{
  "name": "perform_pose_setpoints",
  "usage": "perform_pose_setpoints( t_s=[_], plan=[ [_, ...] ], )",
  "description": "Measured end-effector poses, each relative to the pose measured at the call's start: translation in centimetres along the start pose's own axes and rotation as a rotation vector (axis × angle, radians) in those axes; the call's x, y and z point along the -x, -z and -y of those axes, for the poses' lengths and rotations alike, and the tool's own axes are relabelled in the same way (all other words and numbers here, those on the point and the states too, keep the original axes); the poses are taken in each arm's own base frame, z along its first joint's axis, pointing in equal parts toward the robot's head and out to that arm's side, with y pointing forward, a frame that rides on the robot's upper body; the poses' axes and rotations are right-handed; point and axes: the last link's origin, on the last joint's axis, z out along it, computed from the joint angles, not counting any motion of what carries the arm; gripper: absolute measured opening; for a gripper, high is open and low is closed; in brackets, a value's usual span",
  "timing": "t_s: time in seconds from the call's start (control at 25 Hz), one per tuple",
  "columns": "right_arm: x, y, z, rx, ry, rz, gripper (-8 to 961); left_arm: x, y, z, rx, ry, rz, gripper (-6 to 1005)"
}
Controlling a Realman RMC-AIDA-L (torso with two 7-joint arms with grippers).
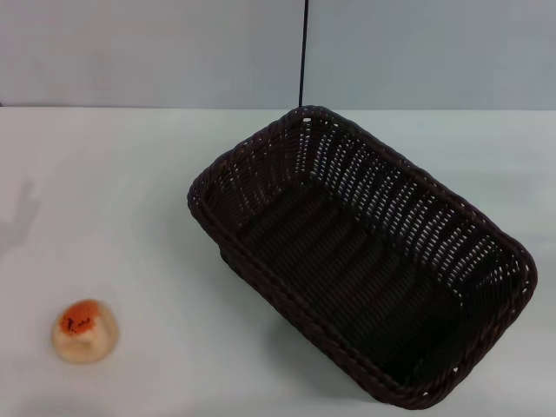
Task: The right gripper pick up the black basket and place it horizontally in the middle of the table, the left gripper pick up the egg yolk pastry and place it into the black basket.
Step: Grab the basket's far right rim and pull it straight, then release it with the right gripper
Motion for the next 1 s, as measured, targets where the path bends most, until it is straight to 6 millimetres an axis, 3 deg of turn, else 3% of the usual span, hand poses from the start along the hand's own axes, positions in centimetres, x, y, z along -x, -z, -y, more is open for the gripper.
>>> perform_pose_setpoints(
  t_s=[0.2,0.32,0.36,0.6,0.8,1.0],
  plan=[
    [2.5,-1.0,-0.3,0.078,-0.001,-0.131,674,0.1,-0.1,0.0,0.000,0.004,0.003,843],
    [5.0,-2.5,-1.3,0.129,0.018,-0.376,668,0.3,0.0,0.1,-0.003,0.006,0.019,843],
    [5.0,-2.5,-1.3,0.129,0.018,-0.376,666,0.3,0.0,0.1,-0.003,0.006,0.019,843],
    [7.6,-5.6,-4.1,0.202,0.059,-0.750,655,0.6,-0.1,-0.1,0.000,0.015,0.037,842],
    [7.4,-8.0,-5.9,0.209,0.104,-1.025,646,0.8,-0.1,-0.2,0.006,0.021,0.046,842],
    [6.2,-9.7,-7.3,0.226,0.162,-1.159,637,0.9,0.0,-0.3,0.007,0.026,0.055,842]
  ],
)
